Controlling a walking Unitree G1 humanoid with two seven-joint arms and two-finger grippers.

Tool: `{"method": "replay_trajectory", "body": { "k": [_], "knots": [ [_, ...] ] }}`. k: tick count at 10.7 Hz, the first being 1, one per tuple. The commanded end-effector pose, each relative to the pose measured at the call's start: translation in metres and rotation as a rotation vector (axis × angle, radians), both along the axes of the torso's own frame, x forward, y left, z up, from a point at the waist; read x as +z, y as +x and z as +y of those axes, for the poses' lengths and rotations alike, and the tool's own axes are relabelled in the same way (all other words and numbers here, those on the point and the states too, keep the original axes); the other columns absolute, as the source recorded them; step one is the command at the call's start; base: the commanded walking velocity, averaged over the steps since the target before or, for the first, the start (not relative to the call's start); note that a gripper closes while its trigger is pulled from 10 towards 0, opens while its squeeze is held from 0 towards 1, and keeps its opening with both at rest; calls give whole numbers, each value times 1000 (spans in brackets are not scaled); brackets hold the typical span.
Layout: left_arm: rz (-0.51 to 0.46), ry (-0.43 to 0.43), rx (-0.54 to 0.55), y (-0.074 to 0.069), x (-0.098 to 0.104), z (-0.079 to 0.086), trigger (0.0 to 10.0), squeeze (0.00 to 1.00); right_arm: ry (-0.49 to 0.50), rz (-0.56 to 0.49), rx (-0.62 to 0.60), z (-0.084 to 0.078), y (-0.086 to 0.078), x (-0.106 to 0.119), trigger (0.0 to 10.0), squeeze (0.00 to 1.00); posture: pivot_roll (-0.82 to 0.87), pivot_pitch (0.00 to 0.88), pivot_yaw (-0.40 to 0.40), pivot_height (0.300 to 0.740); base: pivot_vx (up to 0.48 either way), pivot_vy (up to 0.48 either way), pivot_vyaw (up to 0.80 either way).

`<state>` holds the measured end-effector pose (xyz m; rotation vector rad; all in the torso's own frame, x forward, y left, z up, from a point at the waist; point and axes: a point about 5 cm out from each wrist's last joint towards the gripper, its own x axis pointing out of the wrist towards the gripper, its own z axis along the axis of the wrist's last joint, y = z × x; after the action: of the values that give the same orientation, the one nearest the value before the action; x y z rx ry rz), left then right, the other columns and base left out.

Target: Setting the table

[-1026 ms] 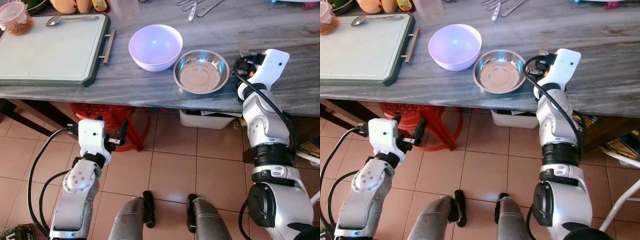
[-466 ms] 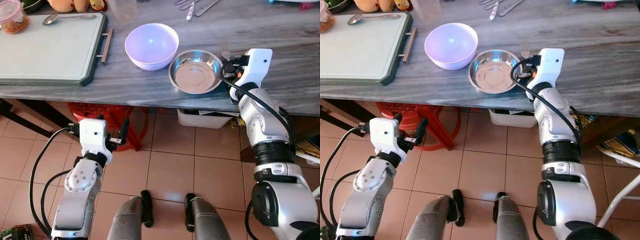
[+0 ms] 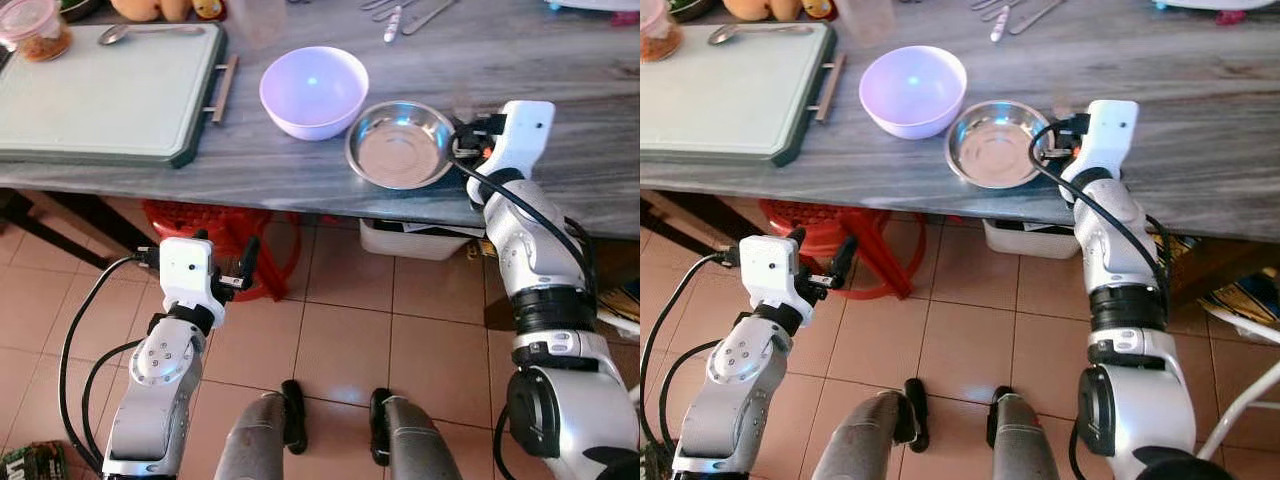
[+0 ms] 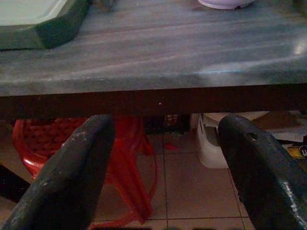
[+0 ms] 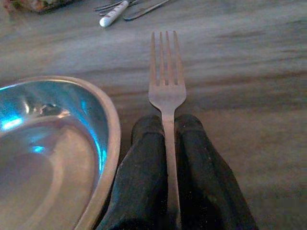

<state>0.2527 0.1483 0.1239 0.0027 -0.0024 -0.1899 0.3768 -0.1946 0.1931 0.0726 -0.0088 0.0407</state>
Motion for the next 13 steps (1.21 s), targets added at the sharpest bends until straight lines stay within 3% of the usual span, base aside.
{"method": "replay_trajectory", "body": {
  "k": [1, 3, 4, 5, 8, 9, 13],
  "knots": [
    [20, 2, -2, -2, -4, 1, 10000, 0, 32, 225, -20, -2, -12, -55, 10000, 0, 44, 308, 113, 740, 0, 0, 0],
    [21, -1, -6, -2, -4, 1, 10000, 0, 31, 244, -41, -2, -15, -58, 10000, 0, 43, 305, 111, 740, 0, 0, 0],
    [21, -2, -8, -2, -5, 0, 10000, 0, 37, 253, -55, -4, -18, -61, 10000, 714, 42, 304, 110, 740, 0, 0, 0],
    [22, -2, -10, -2, -5, 0, 10000, 0, 35, 259, -71, -7, -19, -61, 10000, 1000, 41, 304, 110, 740, 0, 0, 0],
    [22, -5, -13, -1, -5, -1, 10000, 0, 9, 254, -107, -12, -22, -61, 10000, 988, 40, 304, 111, 740, 0, 0, 0],
    [21, -6, -14, -1, -5, -2, 10000, 0, -22, 227, -114, -14, -24, -57, 10000, 0, 40, 303, 109, 740, 0, 0, 0],
    [13, -12, -12, 0, -4, -3, 10000, 0, -15, 44, -158, -20, -31, -37, 10000, 0, 36, 296, 105, 740, 0, 0, 0]
  ]
}}
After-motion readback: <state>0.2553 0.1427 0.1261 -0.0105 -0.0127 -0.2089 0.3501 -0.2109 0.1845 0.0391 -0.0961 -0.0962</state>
